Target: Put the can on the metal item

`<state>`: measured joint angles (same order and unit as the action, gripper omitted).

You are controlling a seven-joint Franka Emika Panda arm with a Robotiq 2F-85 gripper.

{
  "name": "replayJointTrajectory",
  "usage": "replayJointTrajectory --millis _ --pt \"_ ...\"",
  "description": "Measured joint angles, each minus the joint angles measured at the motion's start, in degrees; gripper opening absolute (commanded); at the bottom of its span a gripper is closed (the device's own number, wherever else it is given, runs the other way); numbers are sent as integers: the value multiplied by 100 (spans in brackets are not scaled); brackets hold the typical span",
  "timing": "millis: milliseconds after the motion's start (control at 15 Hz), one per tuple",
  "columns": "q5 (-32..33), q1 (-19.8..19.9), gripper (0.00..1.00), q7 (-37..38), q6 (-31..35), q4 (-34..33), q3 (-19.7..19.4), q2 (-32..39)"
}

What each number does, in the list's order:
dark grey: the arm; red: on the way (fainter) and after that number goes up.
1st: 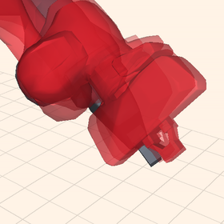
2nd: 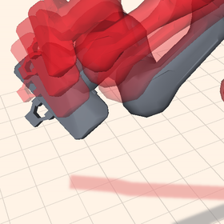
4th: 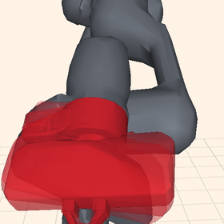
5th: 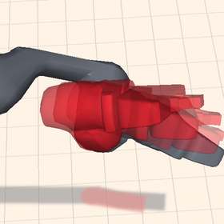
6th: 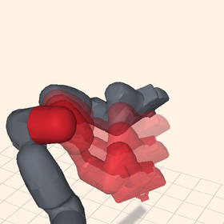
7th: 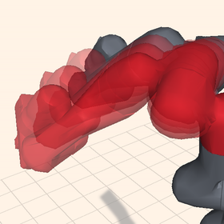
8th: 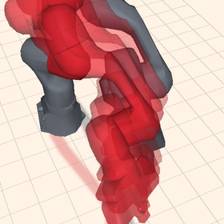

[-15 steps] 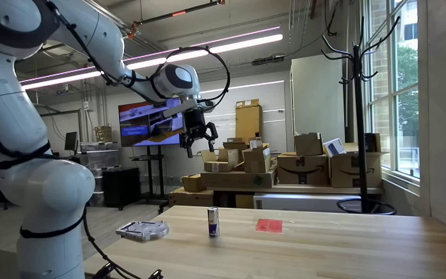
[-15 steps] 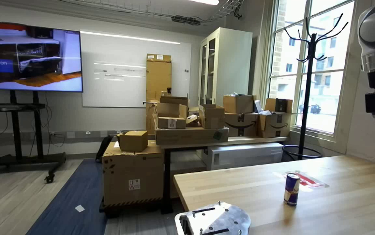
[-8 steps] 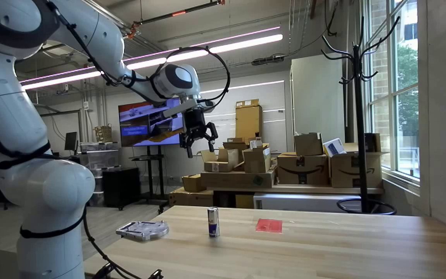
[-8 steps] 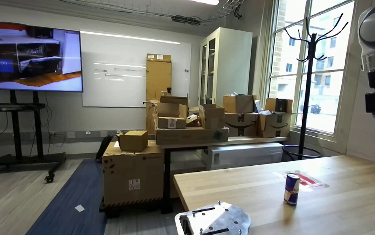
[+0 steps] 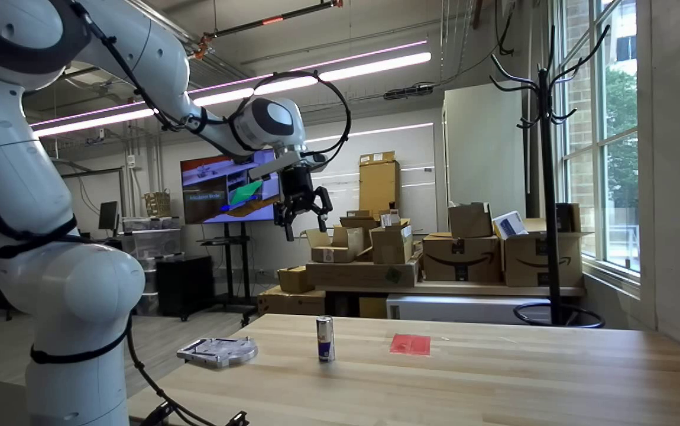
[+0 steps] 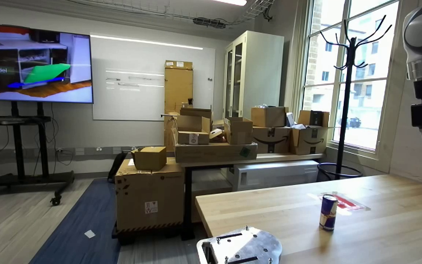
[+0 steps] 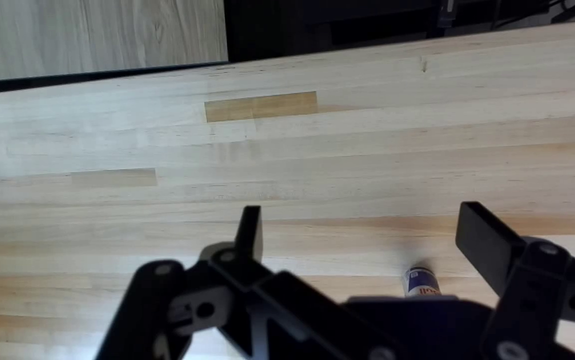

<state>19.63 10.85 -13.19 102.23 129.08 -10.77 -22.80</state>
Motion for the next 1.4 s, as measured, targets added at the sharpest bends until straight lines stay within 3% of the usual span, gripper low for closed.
replayJointTrajectory --millis 267,600,867,1400 --pt "93 -23 100 191 248 -11 31 29" --pt "801 -49 100 938 920 -76 354 505" --pt "1053 -152 100 1191 1404 -350 509 1276" --pt "861 -538 100 1207 2221 -1344 564 3180"
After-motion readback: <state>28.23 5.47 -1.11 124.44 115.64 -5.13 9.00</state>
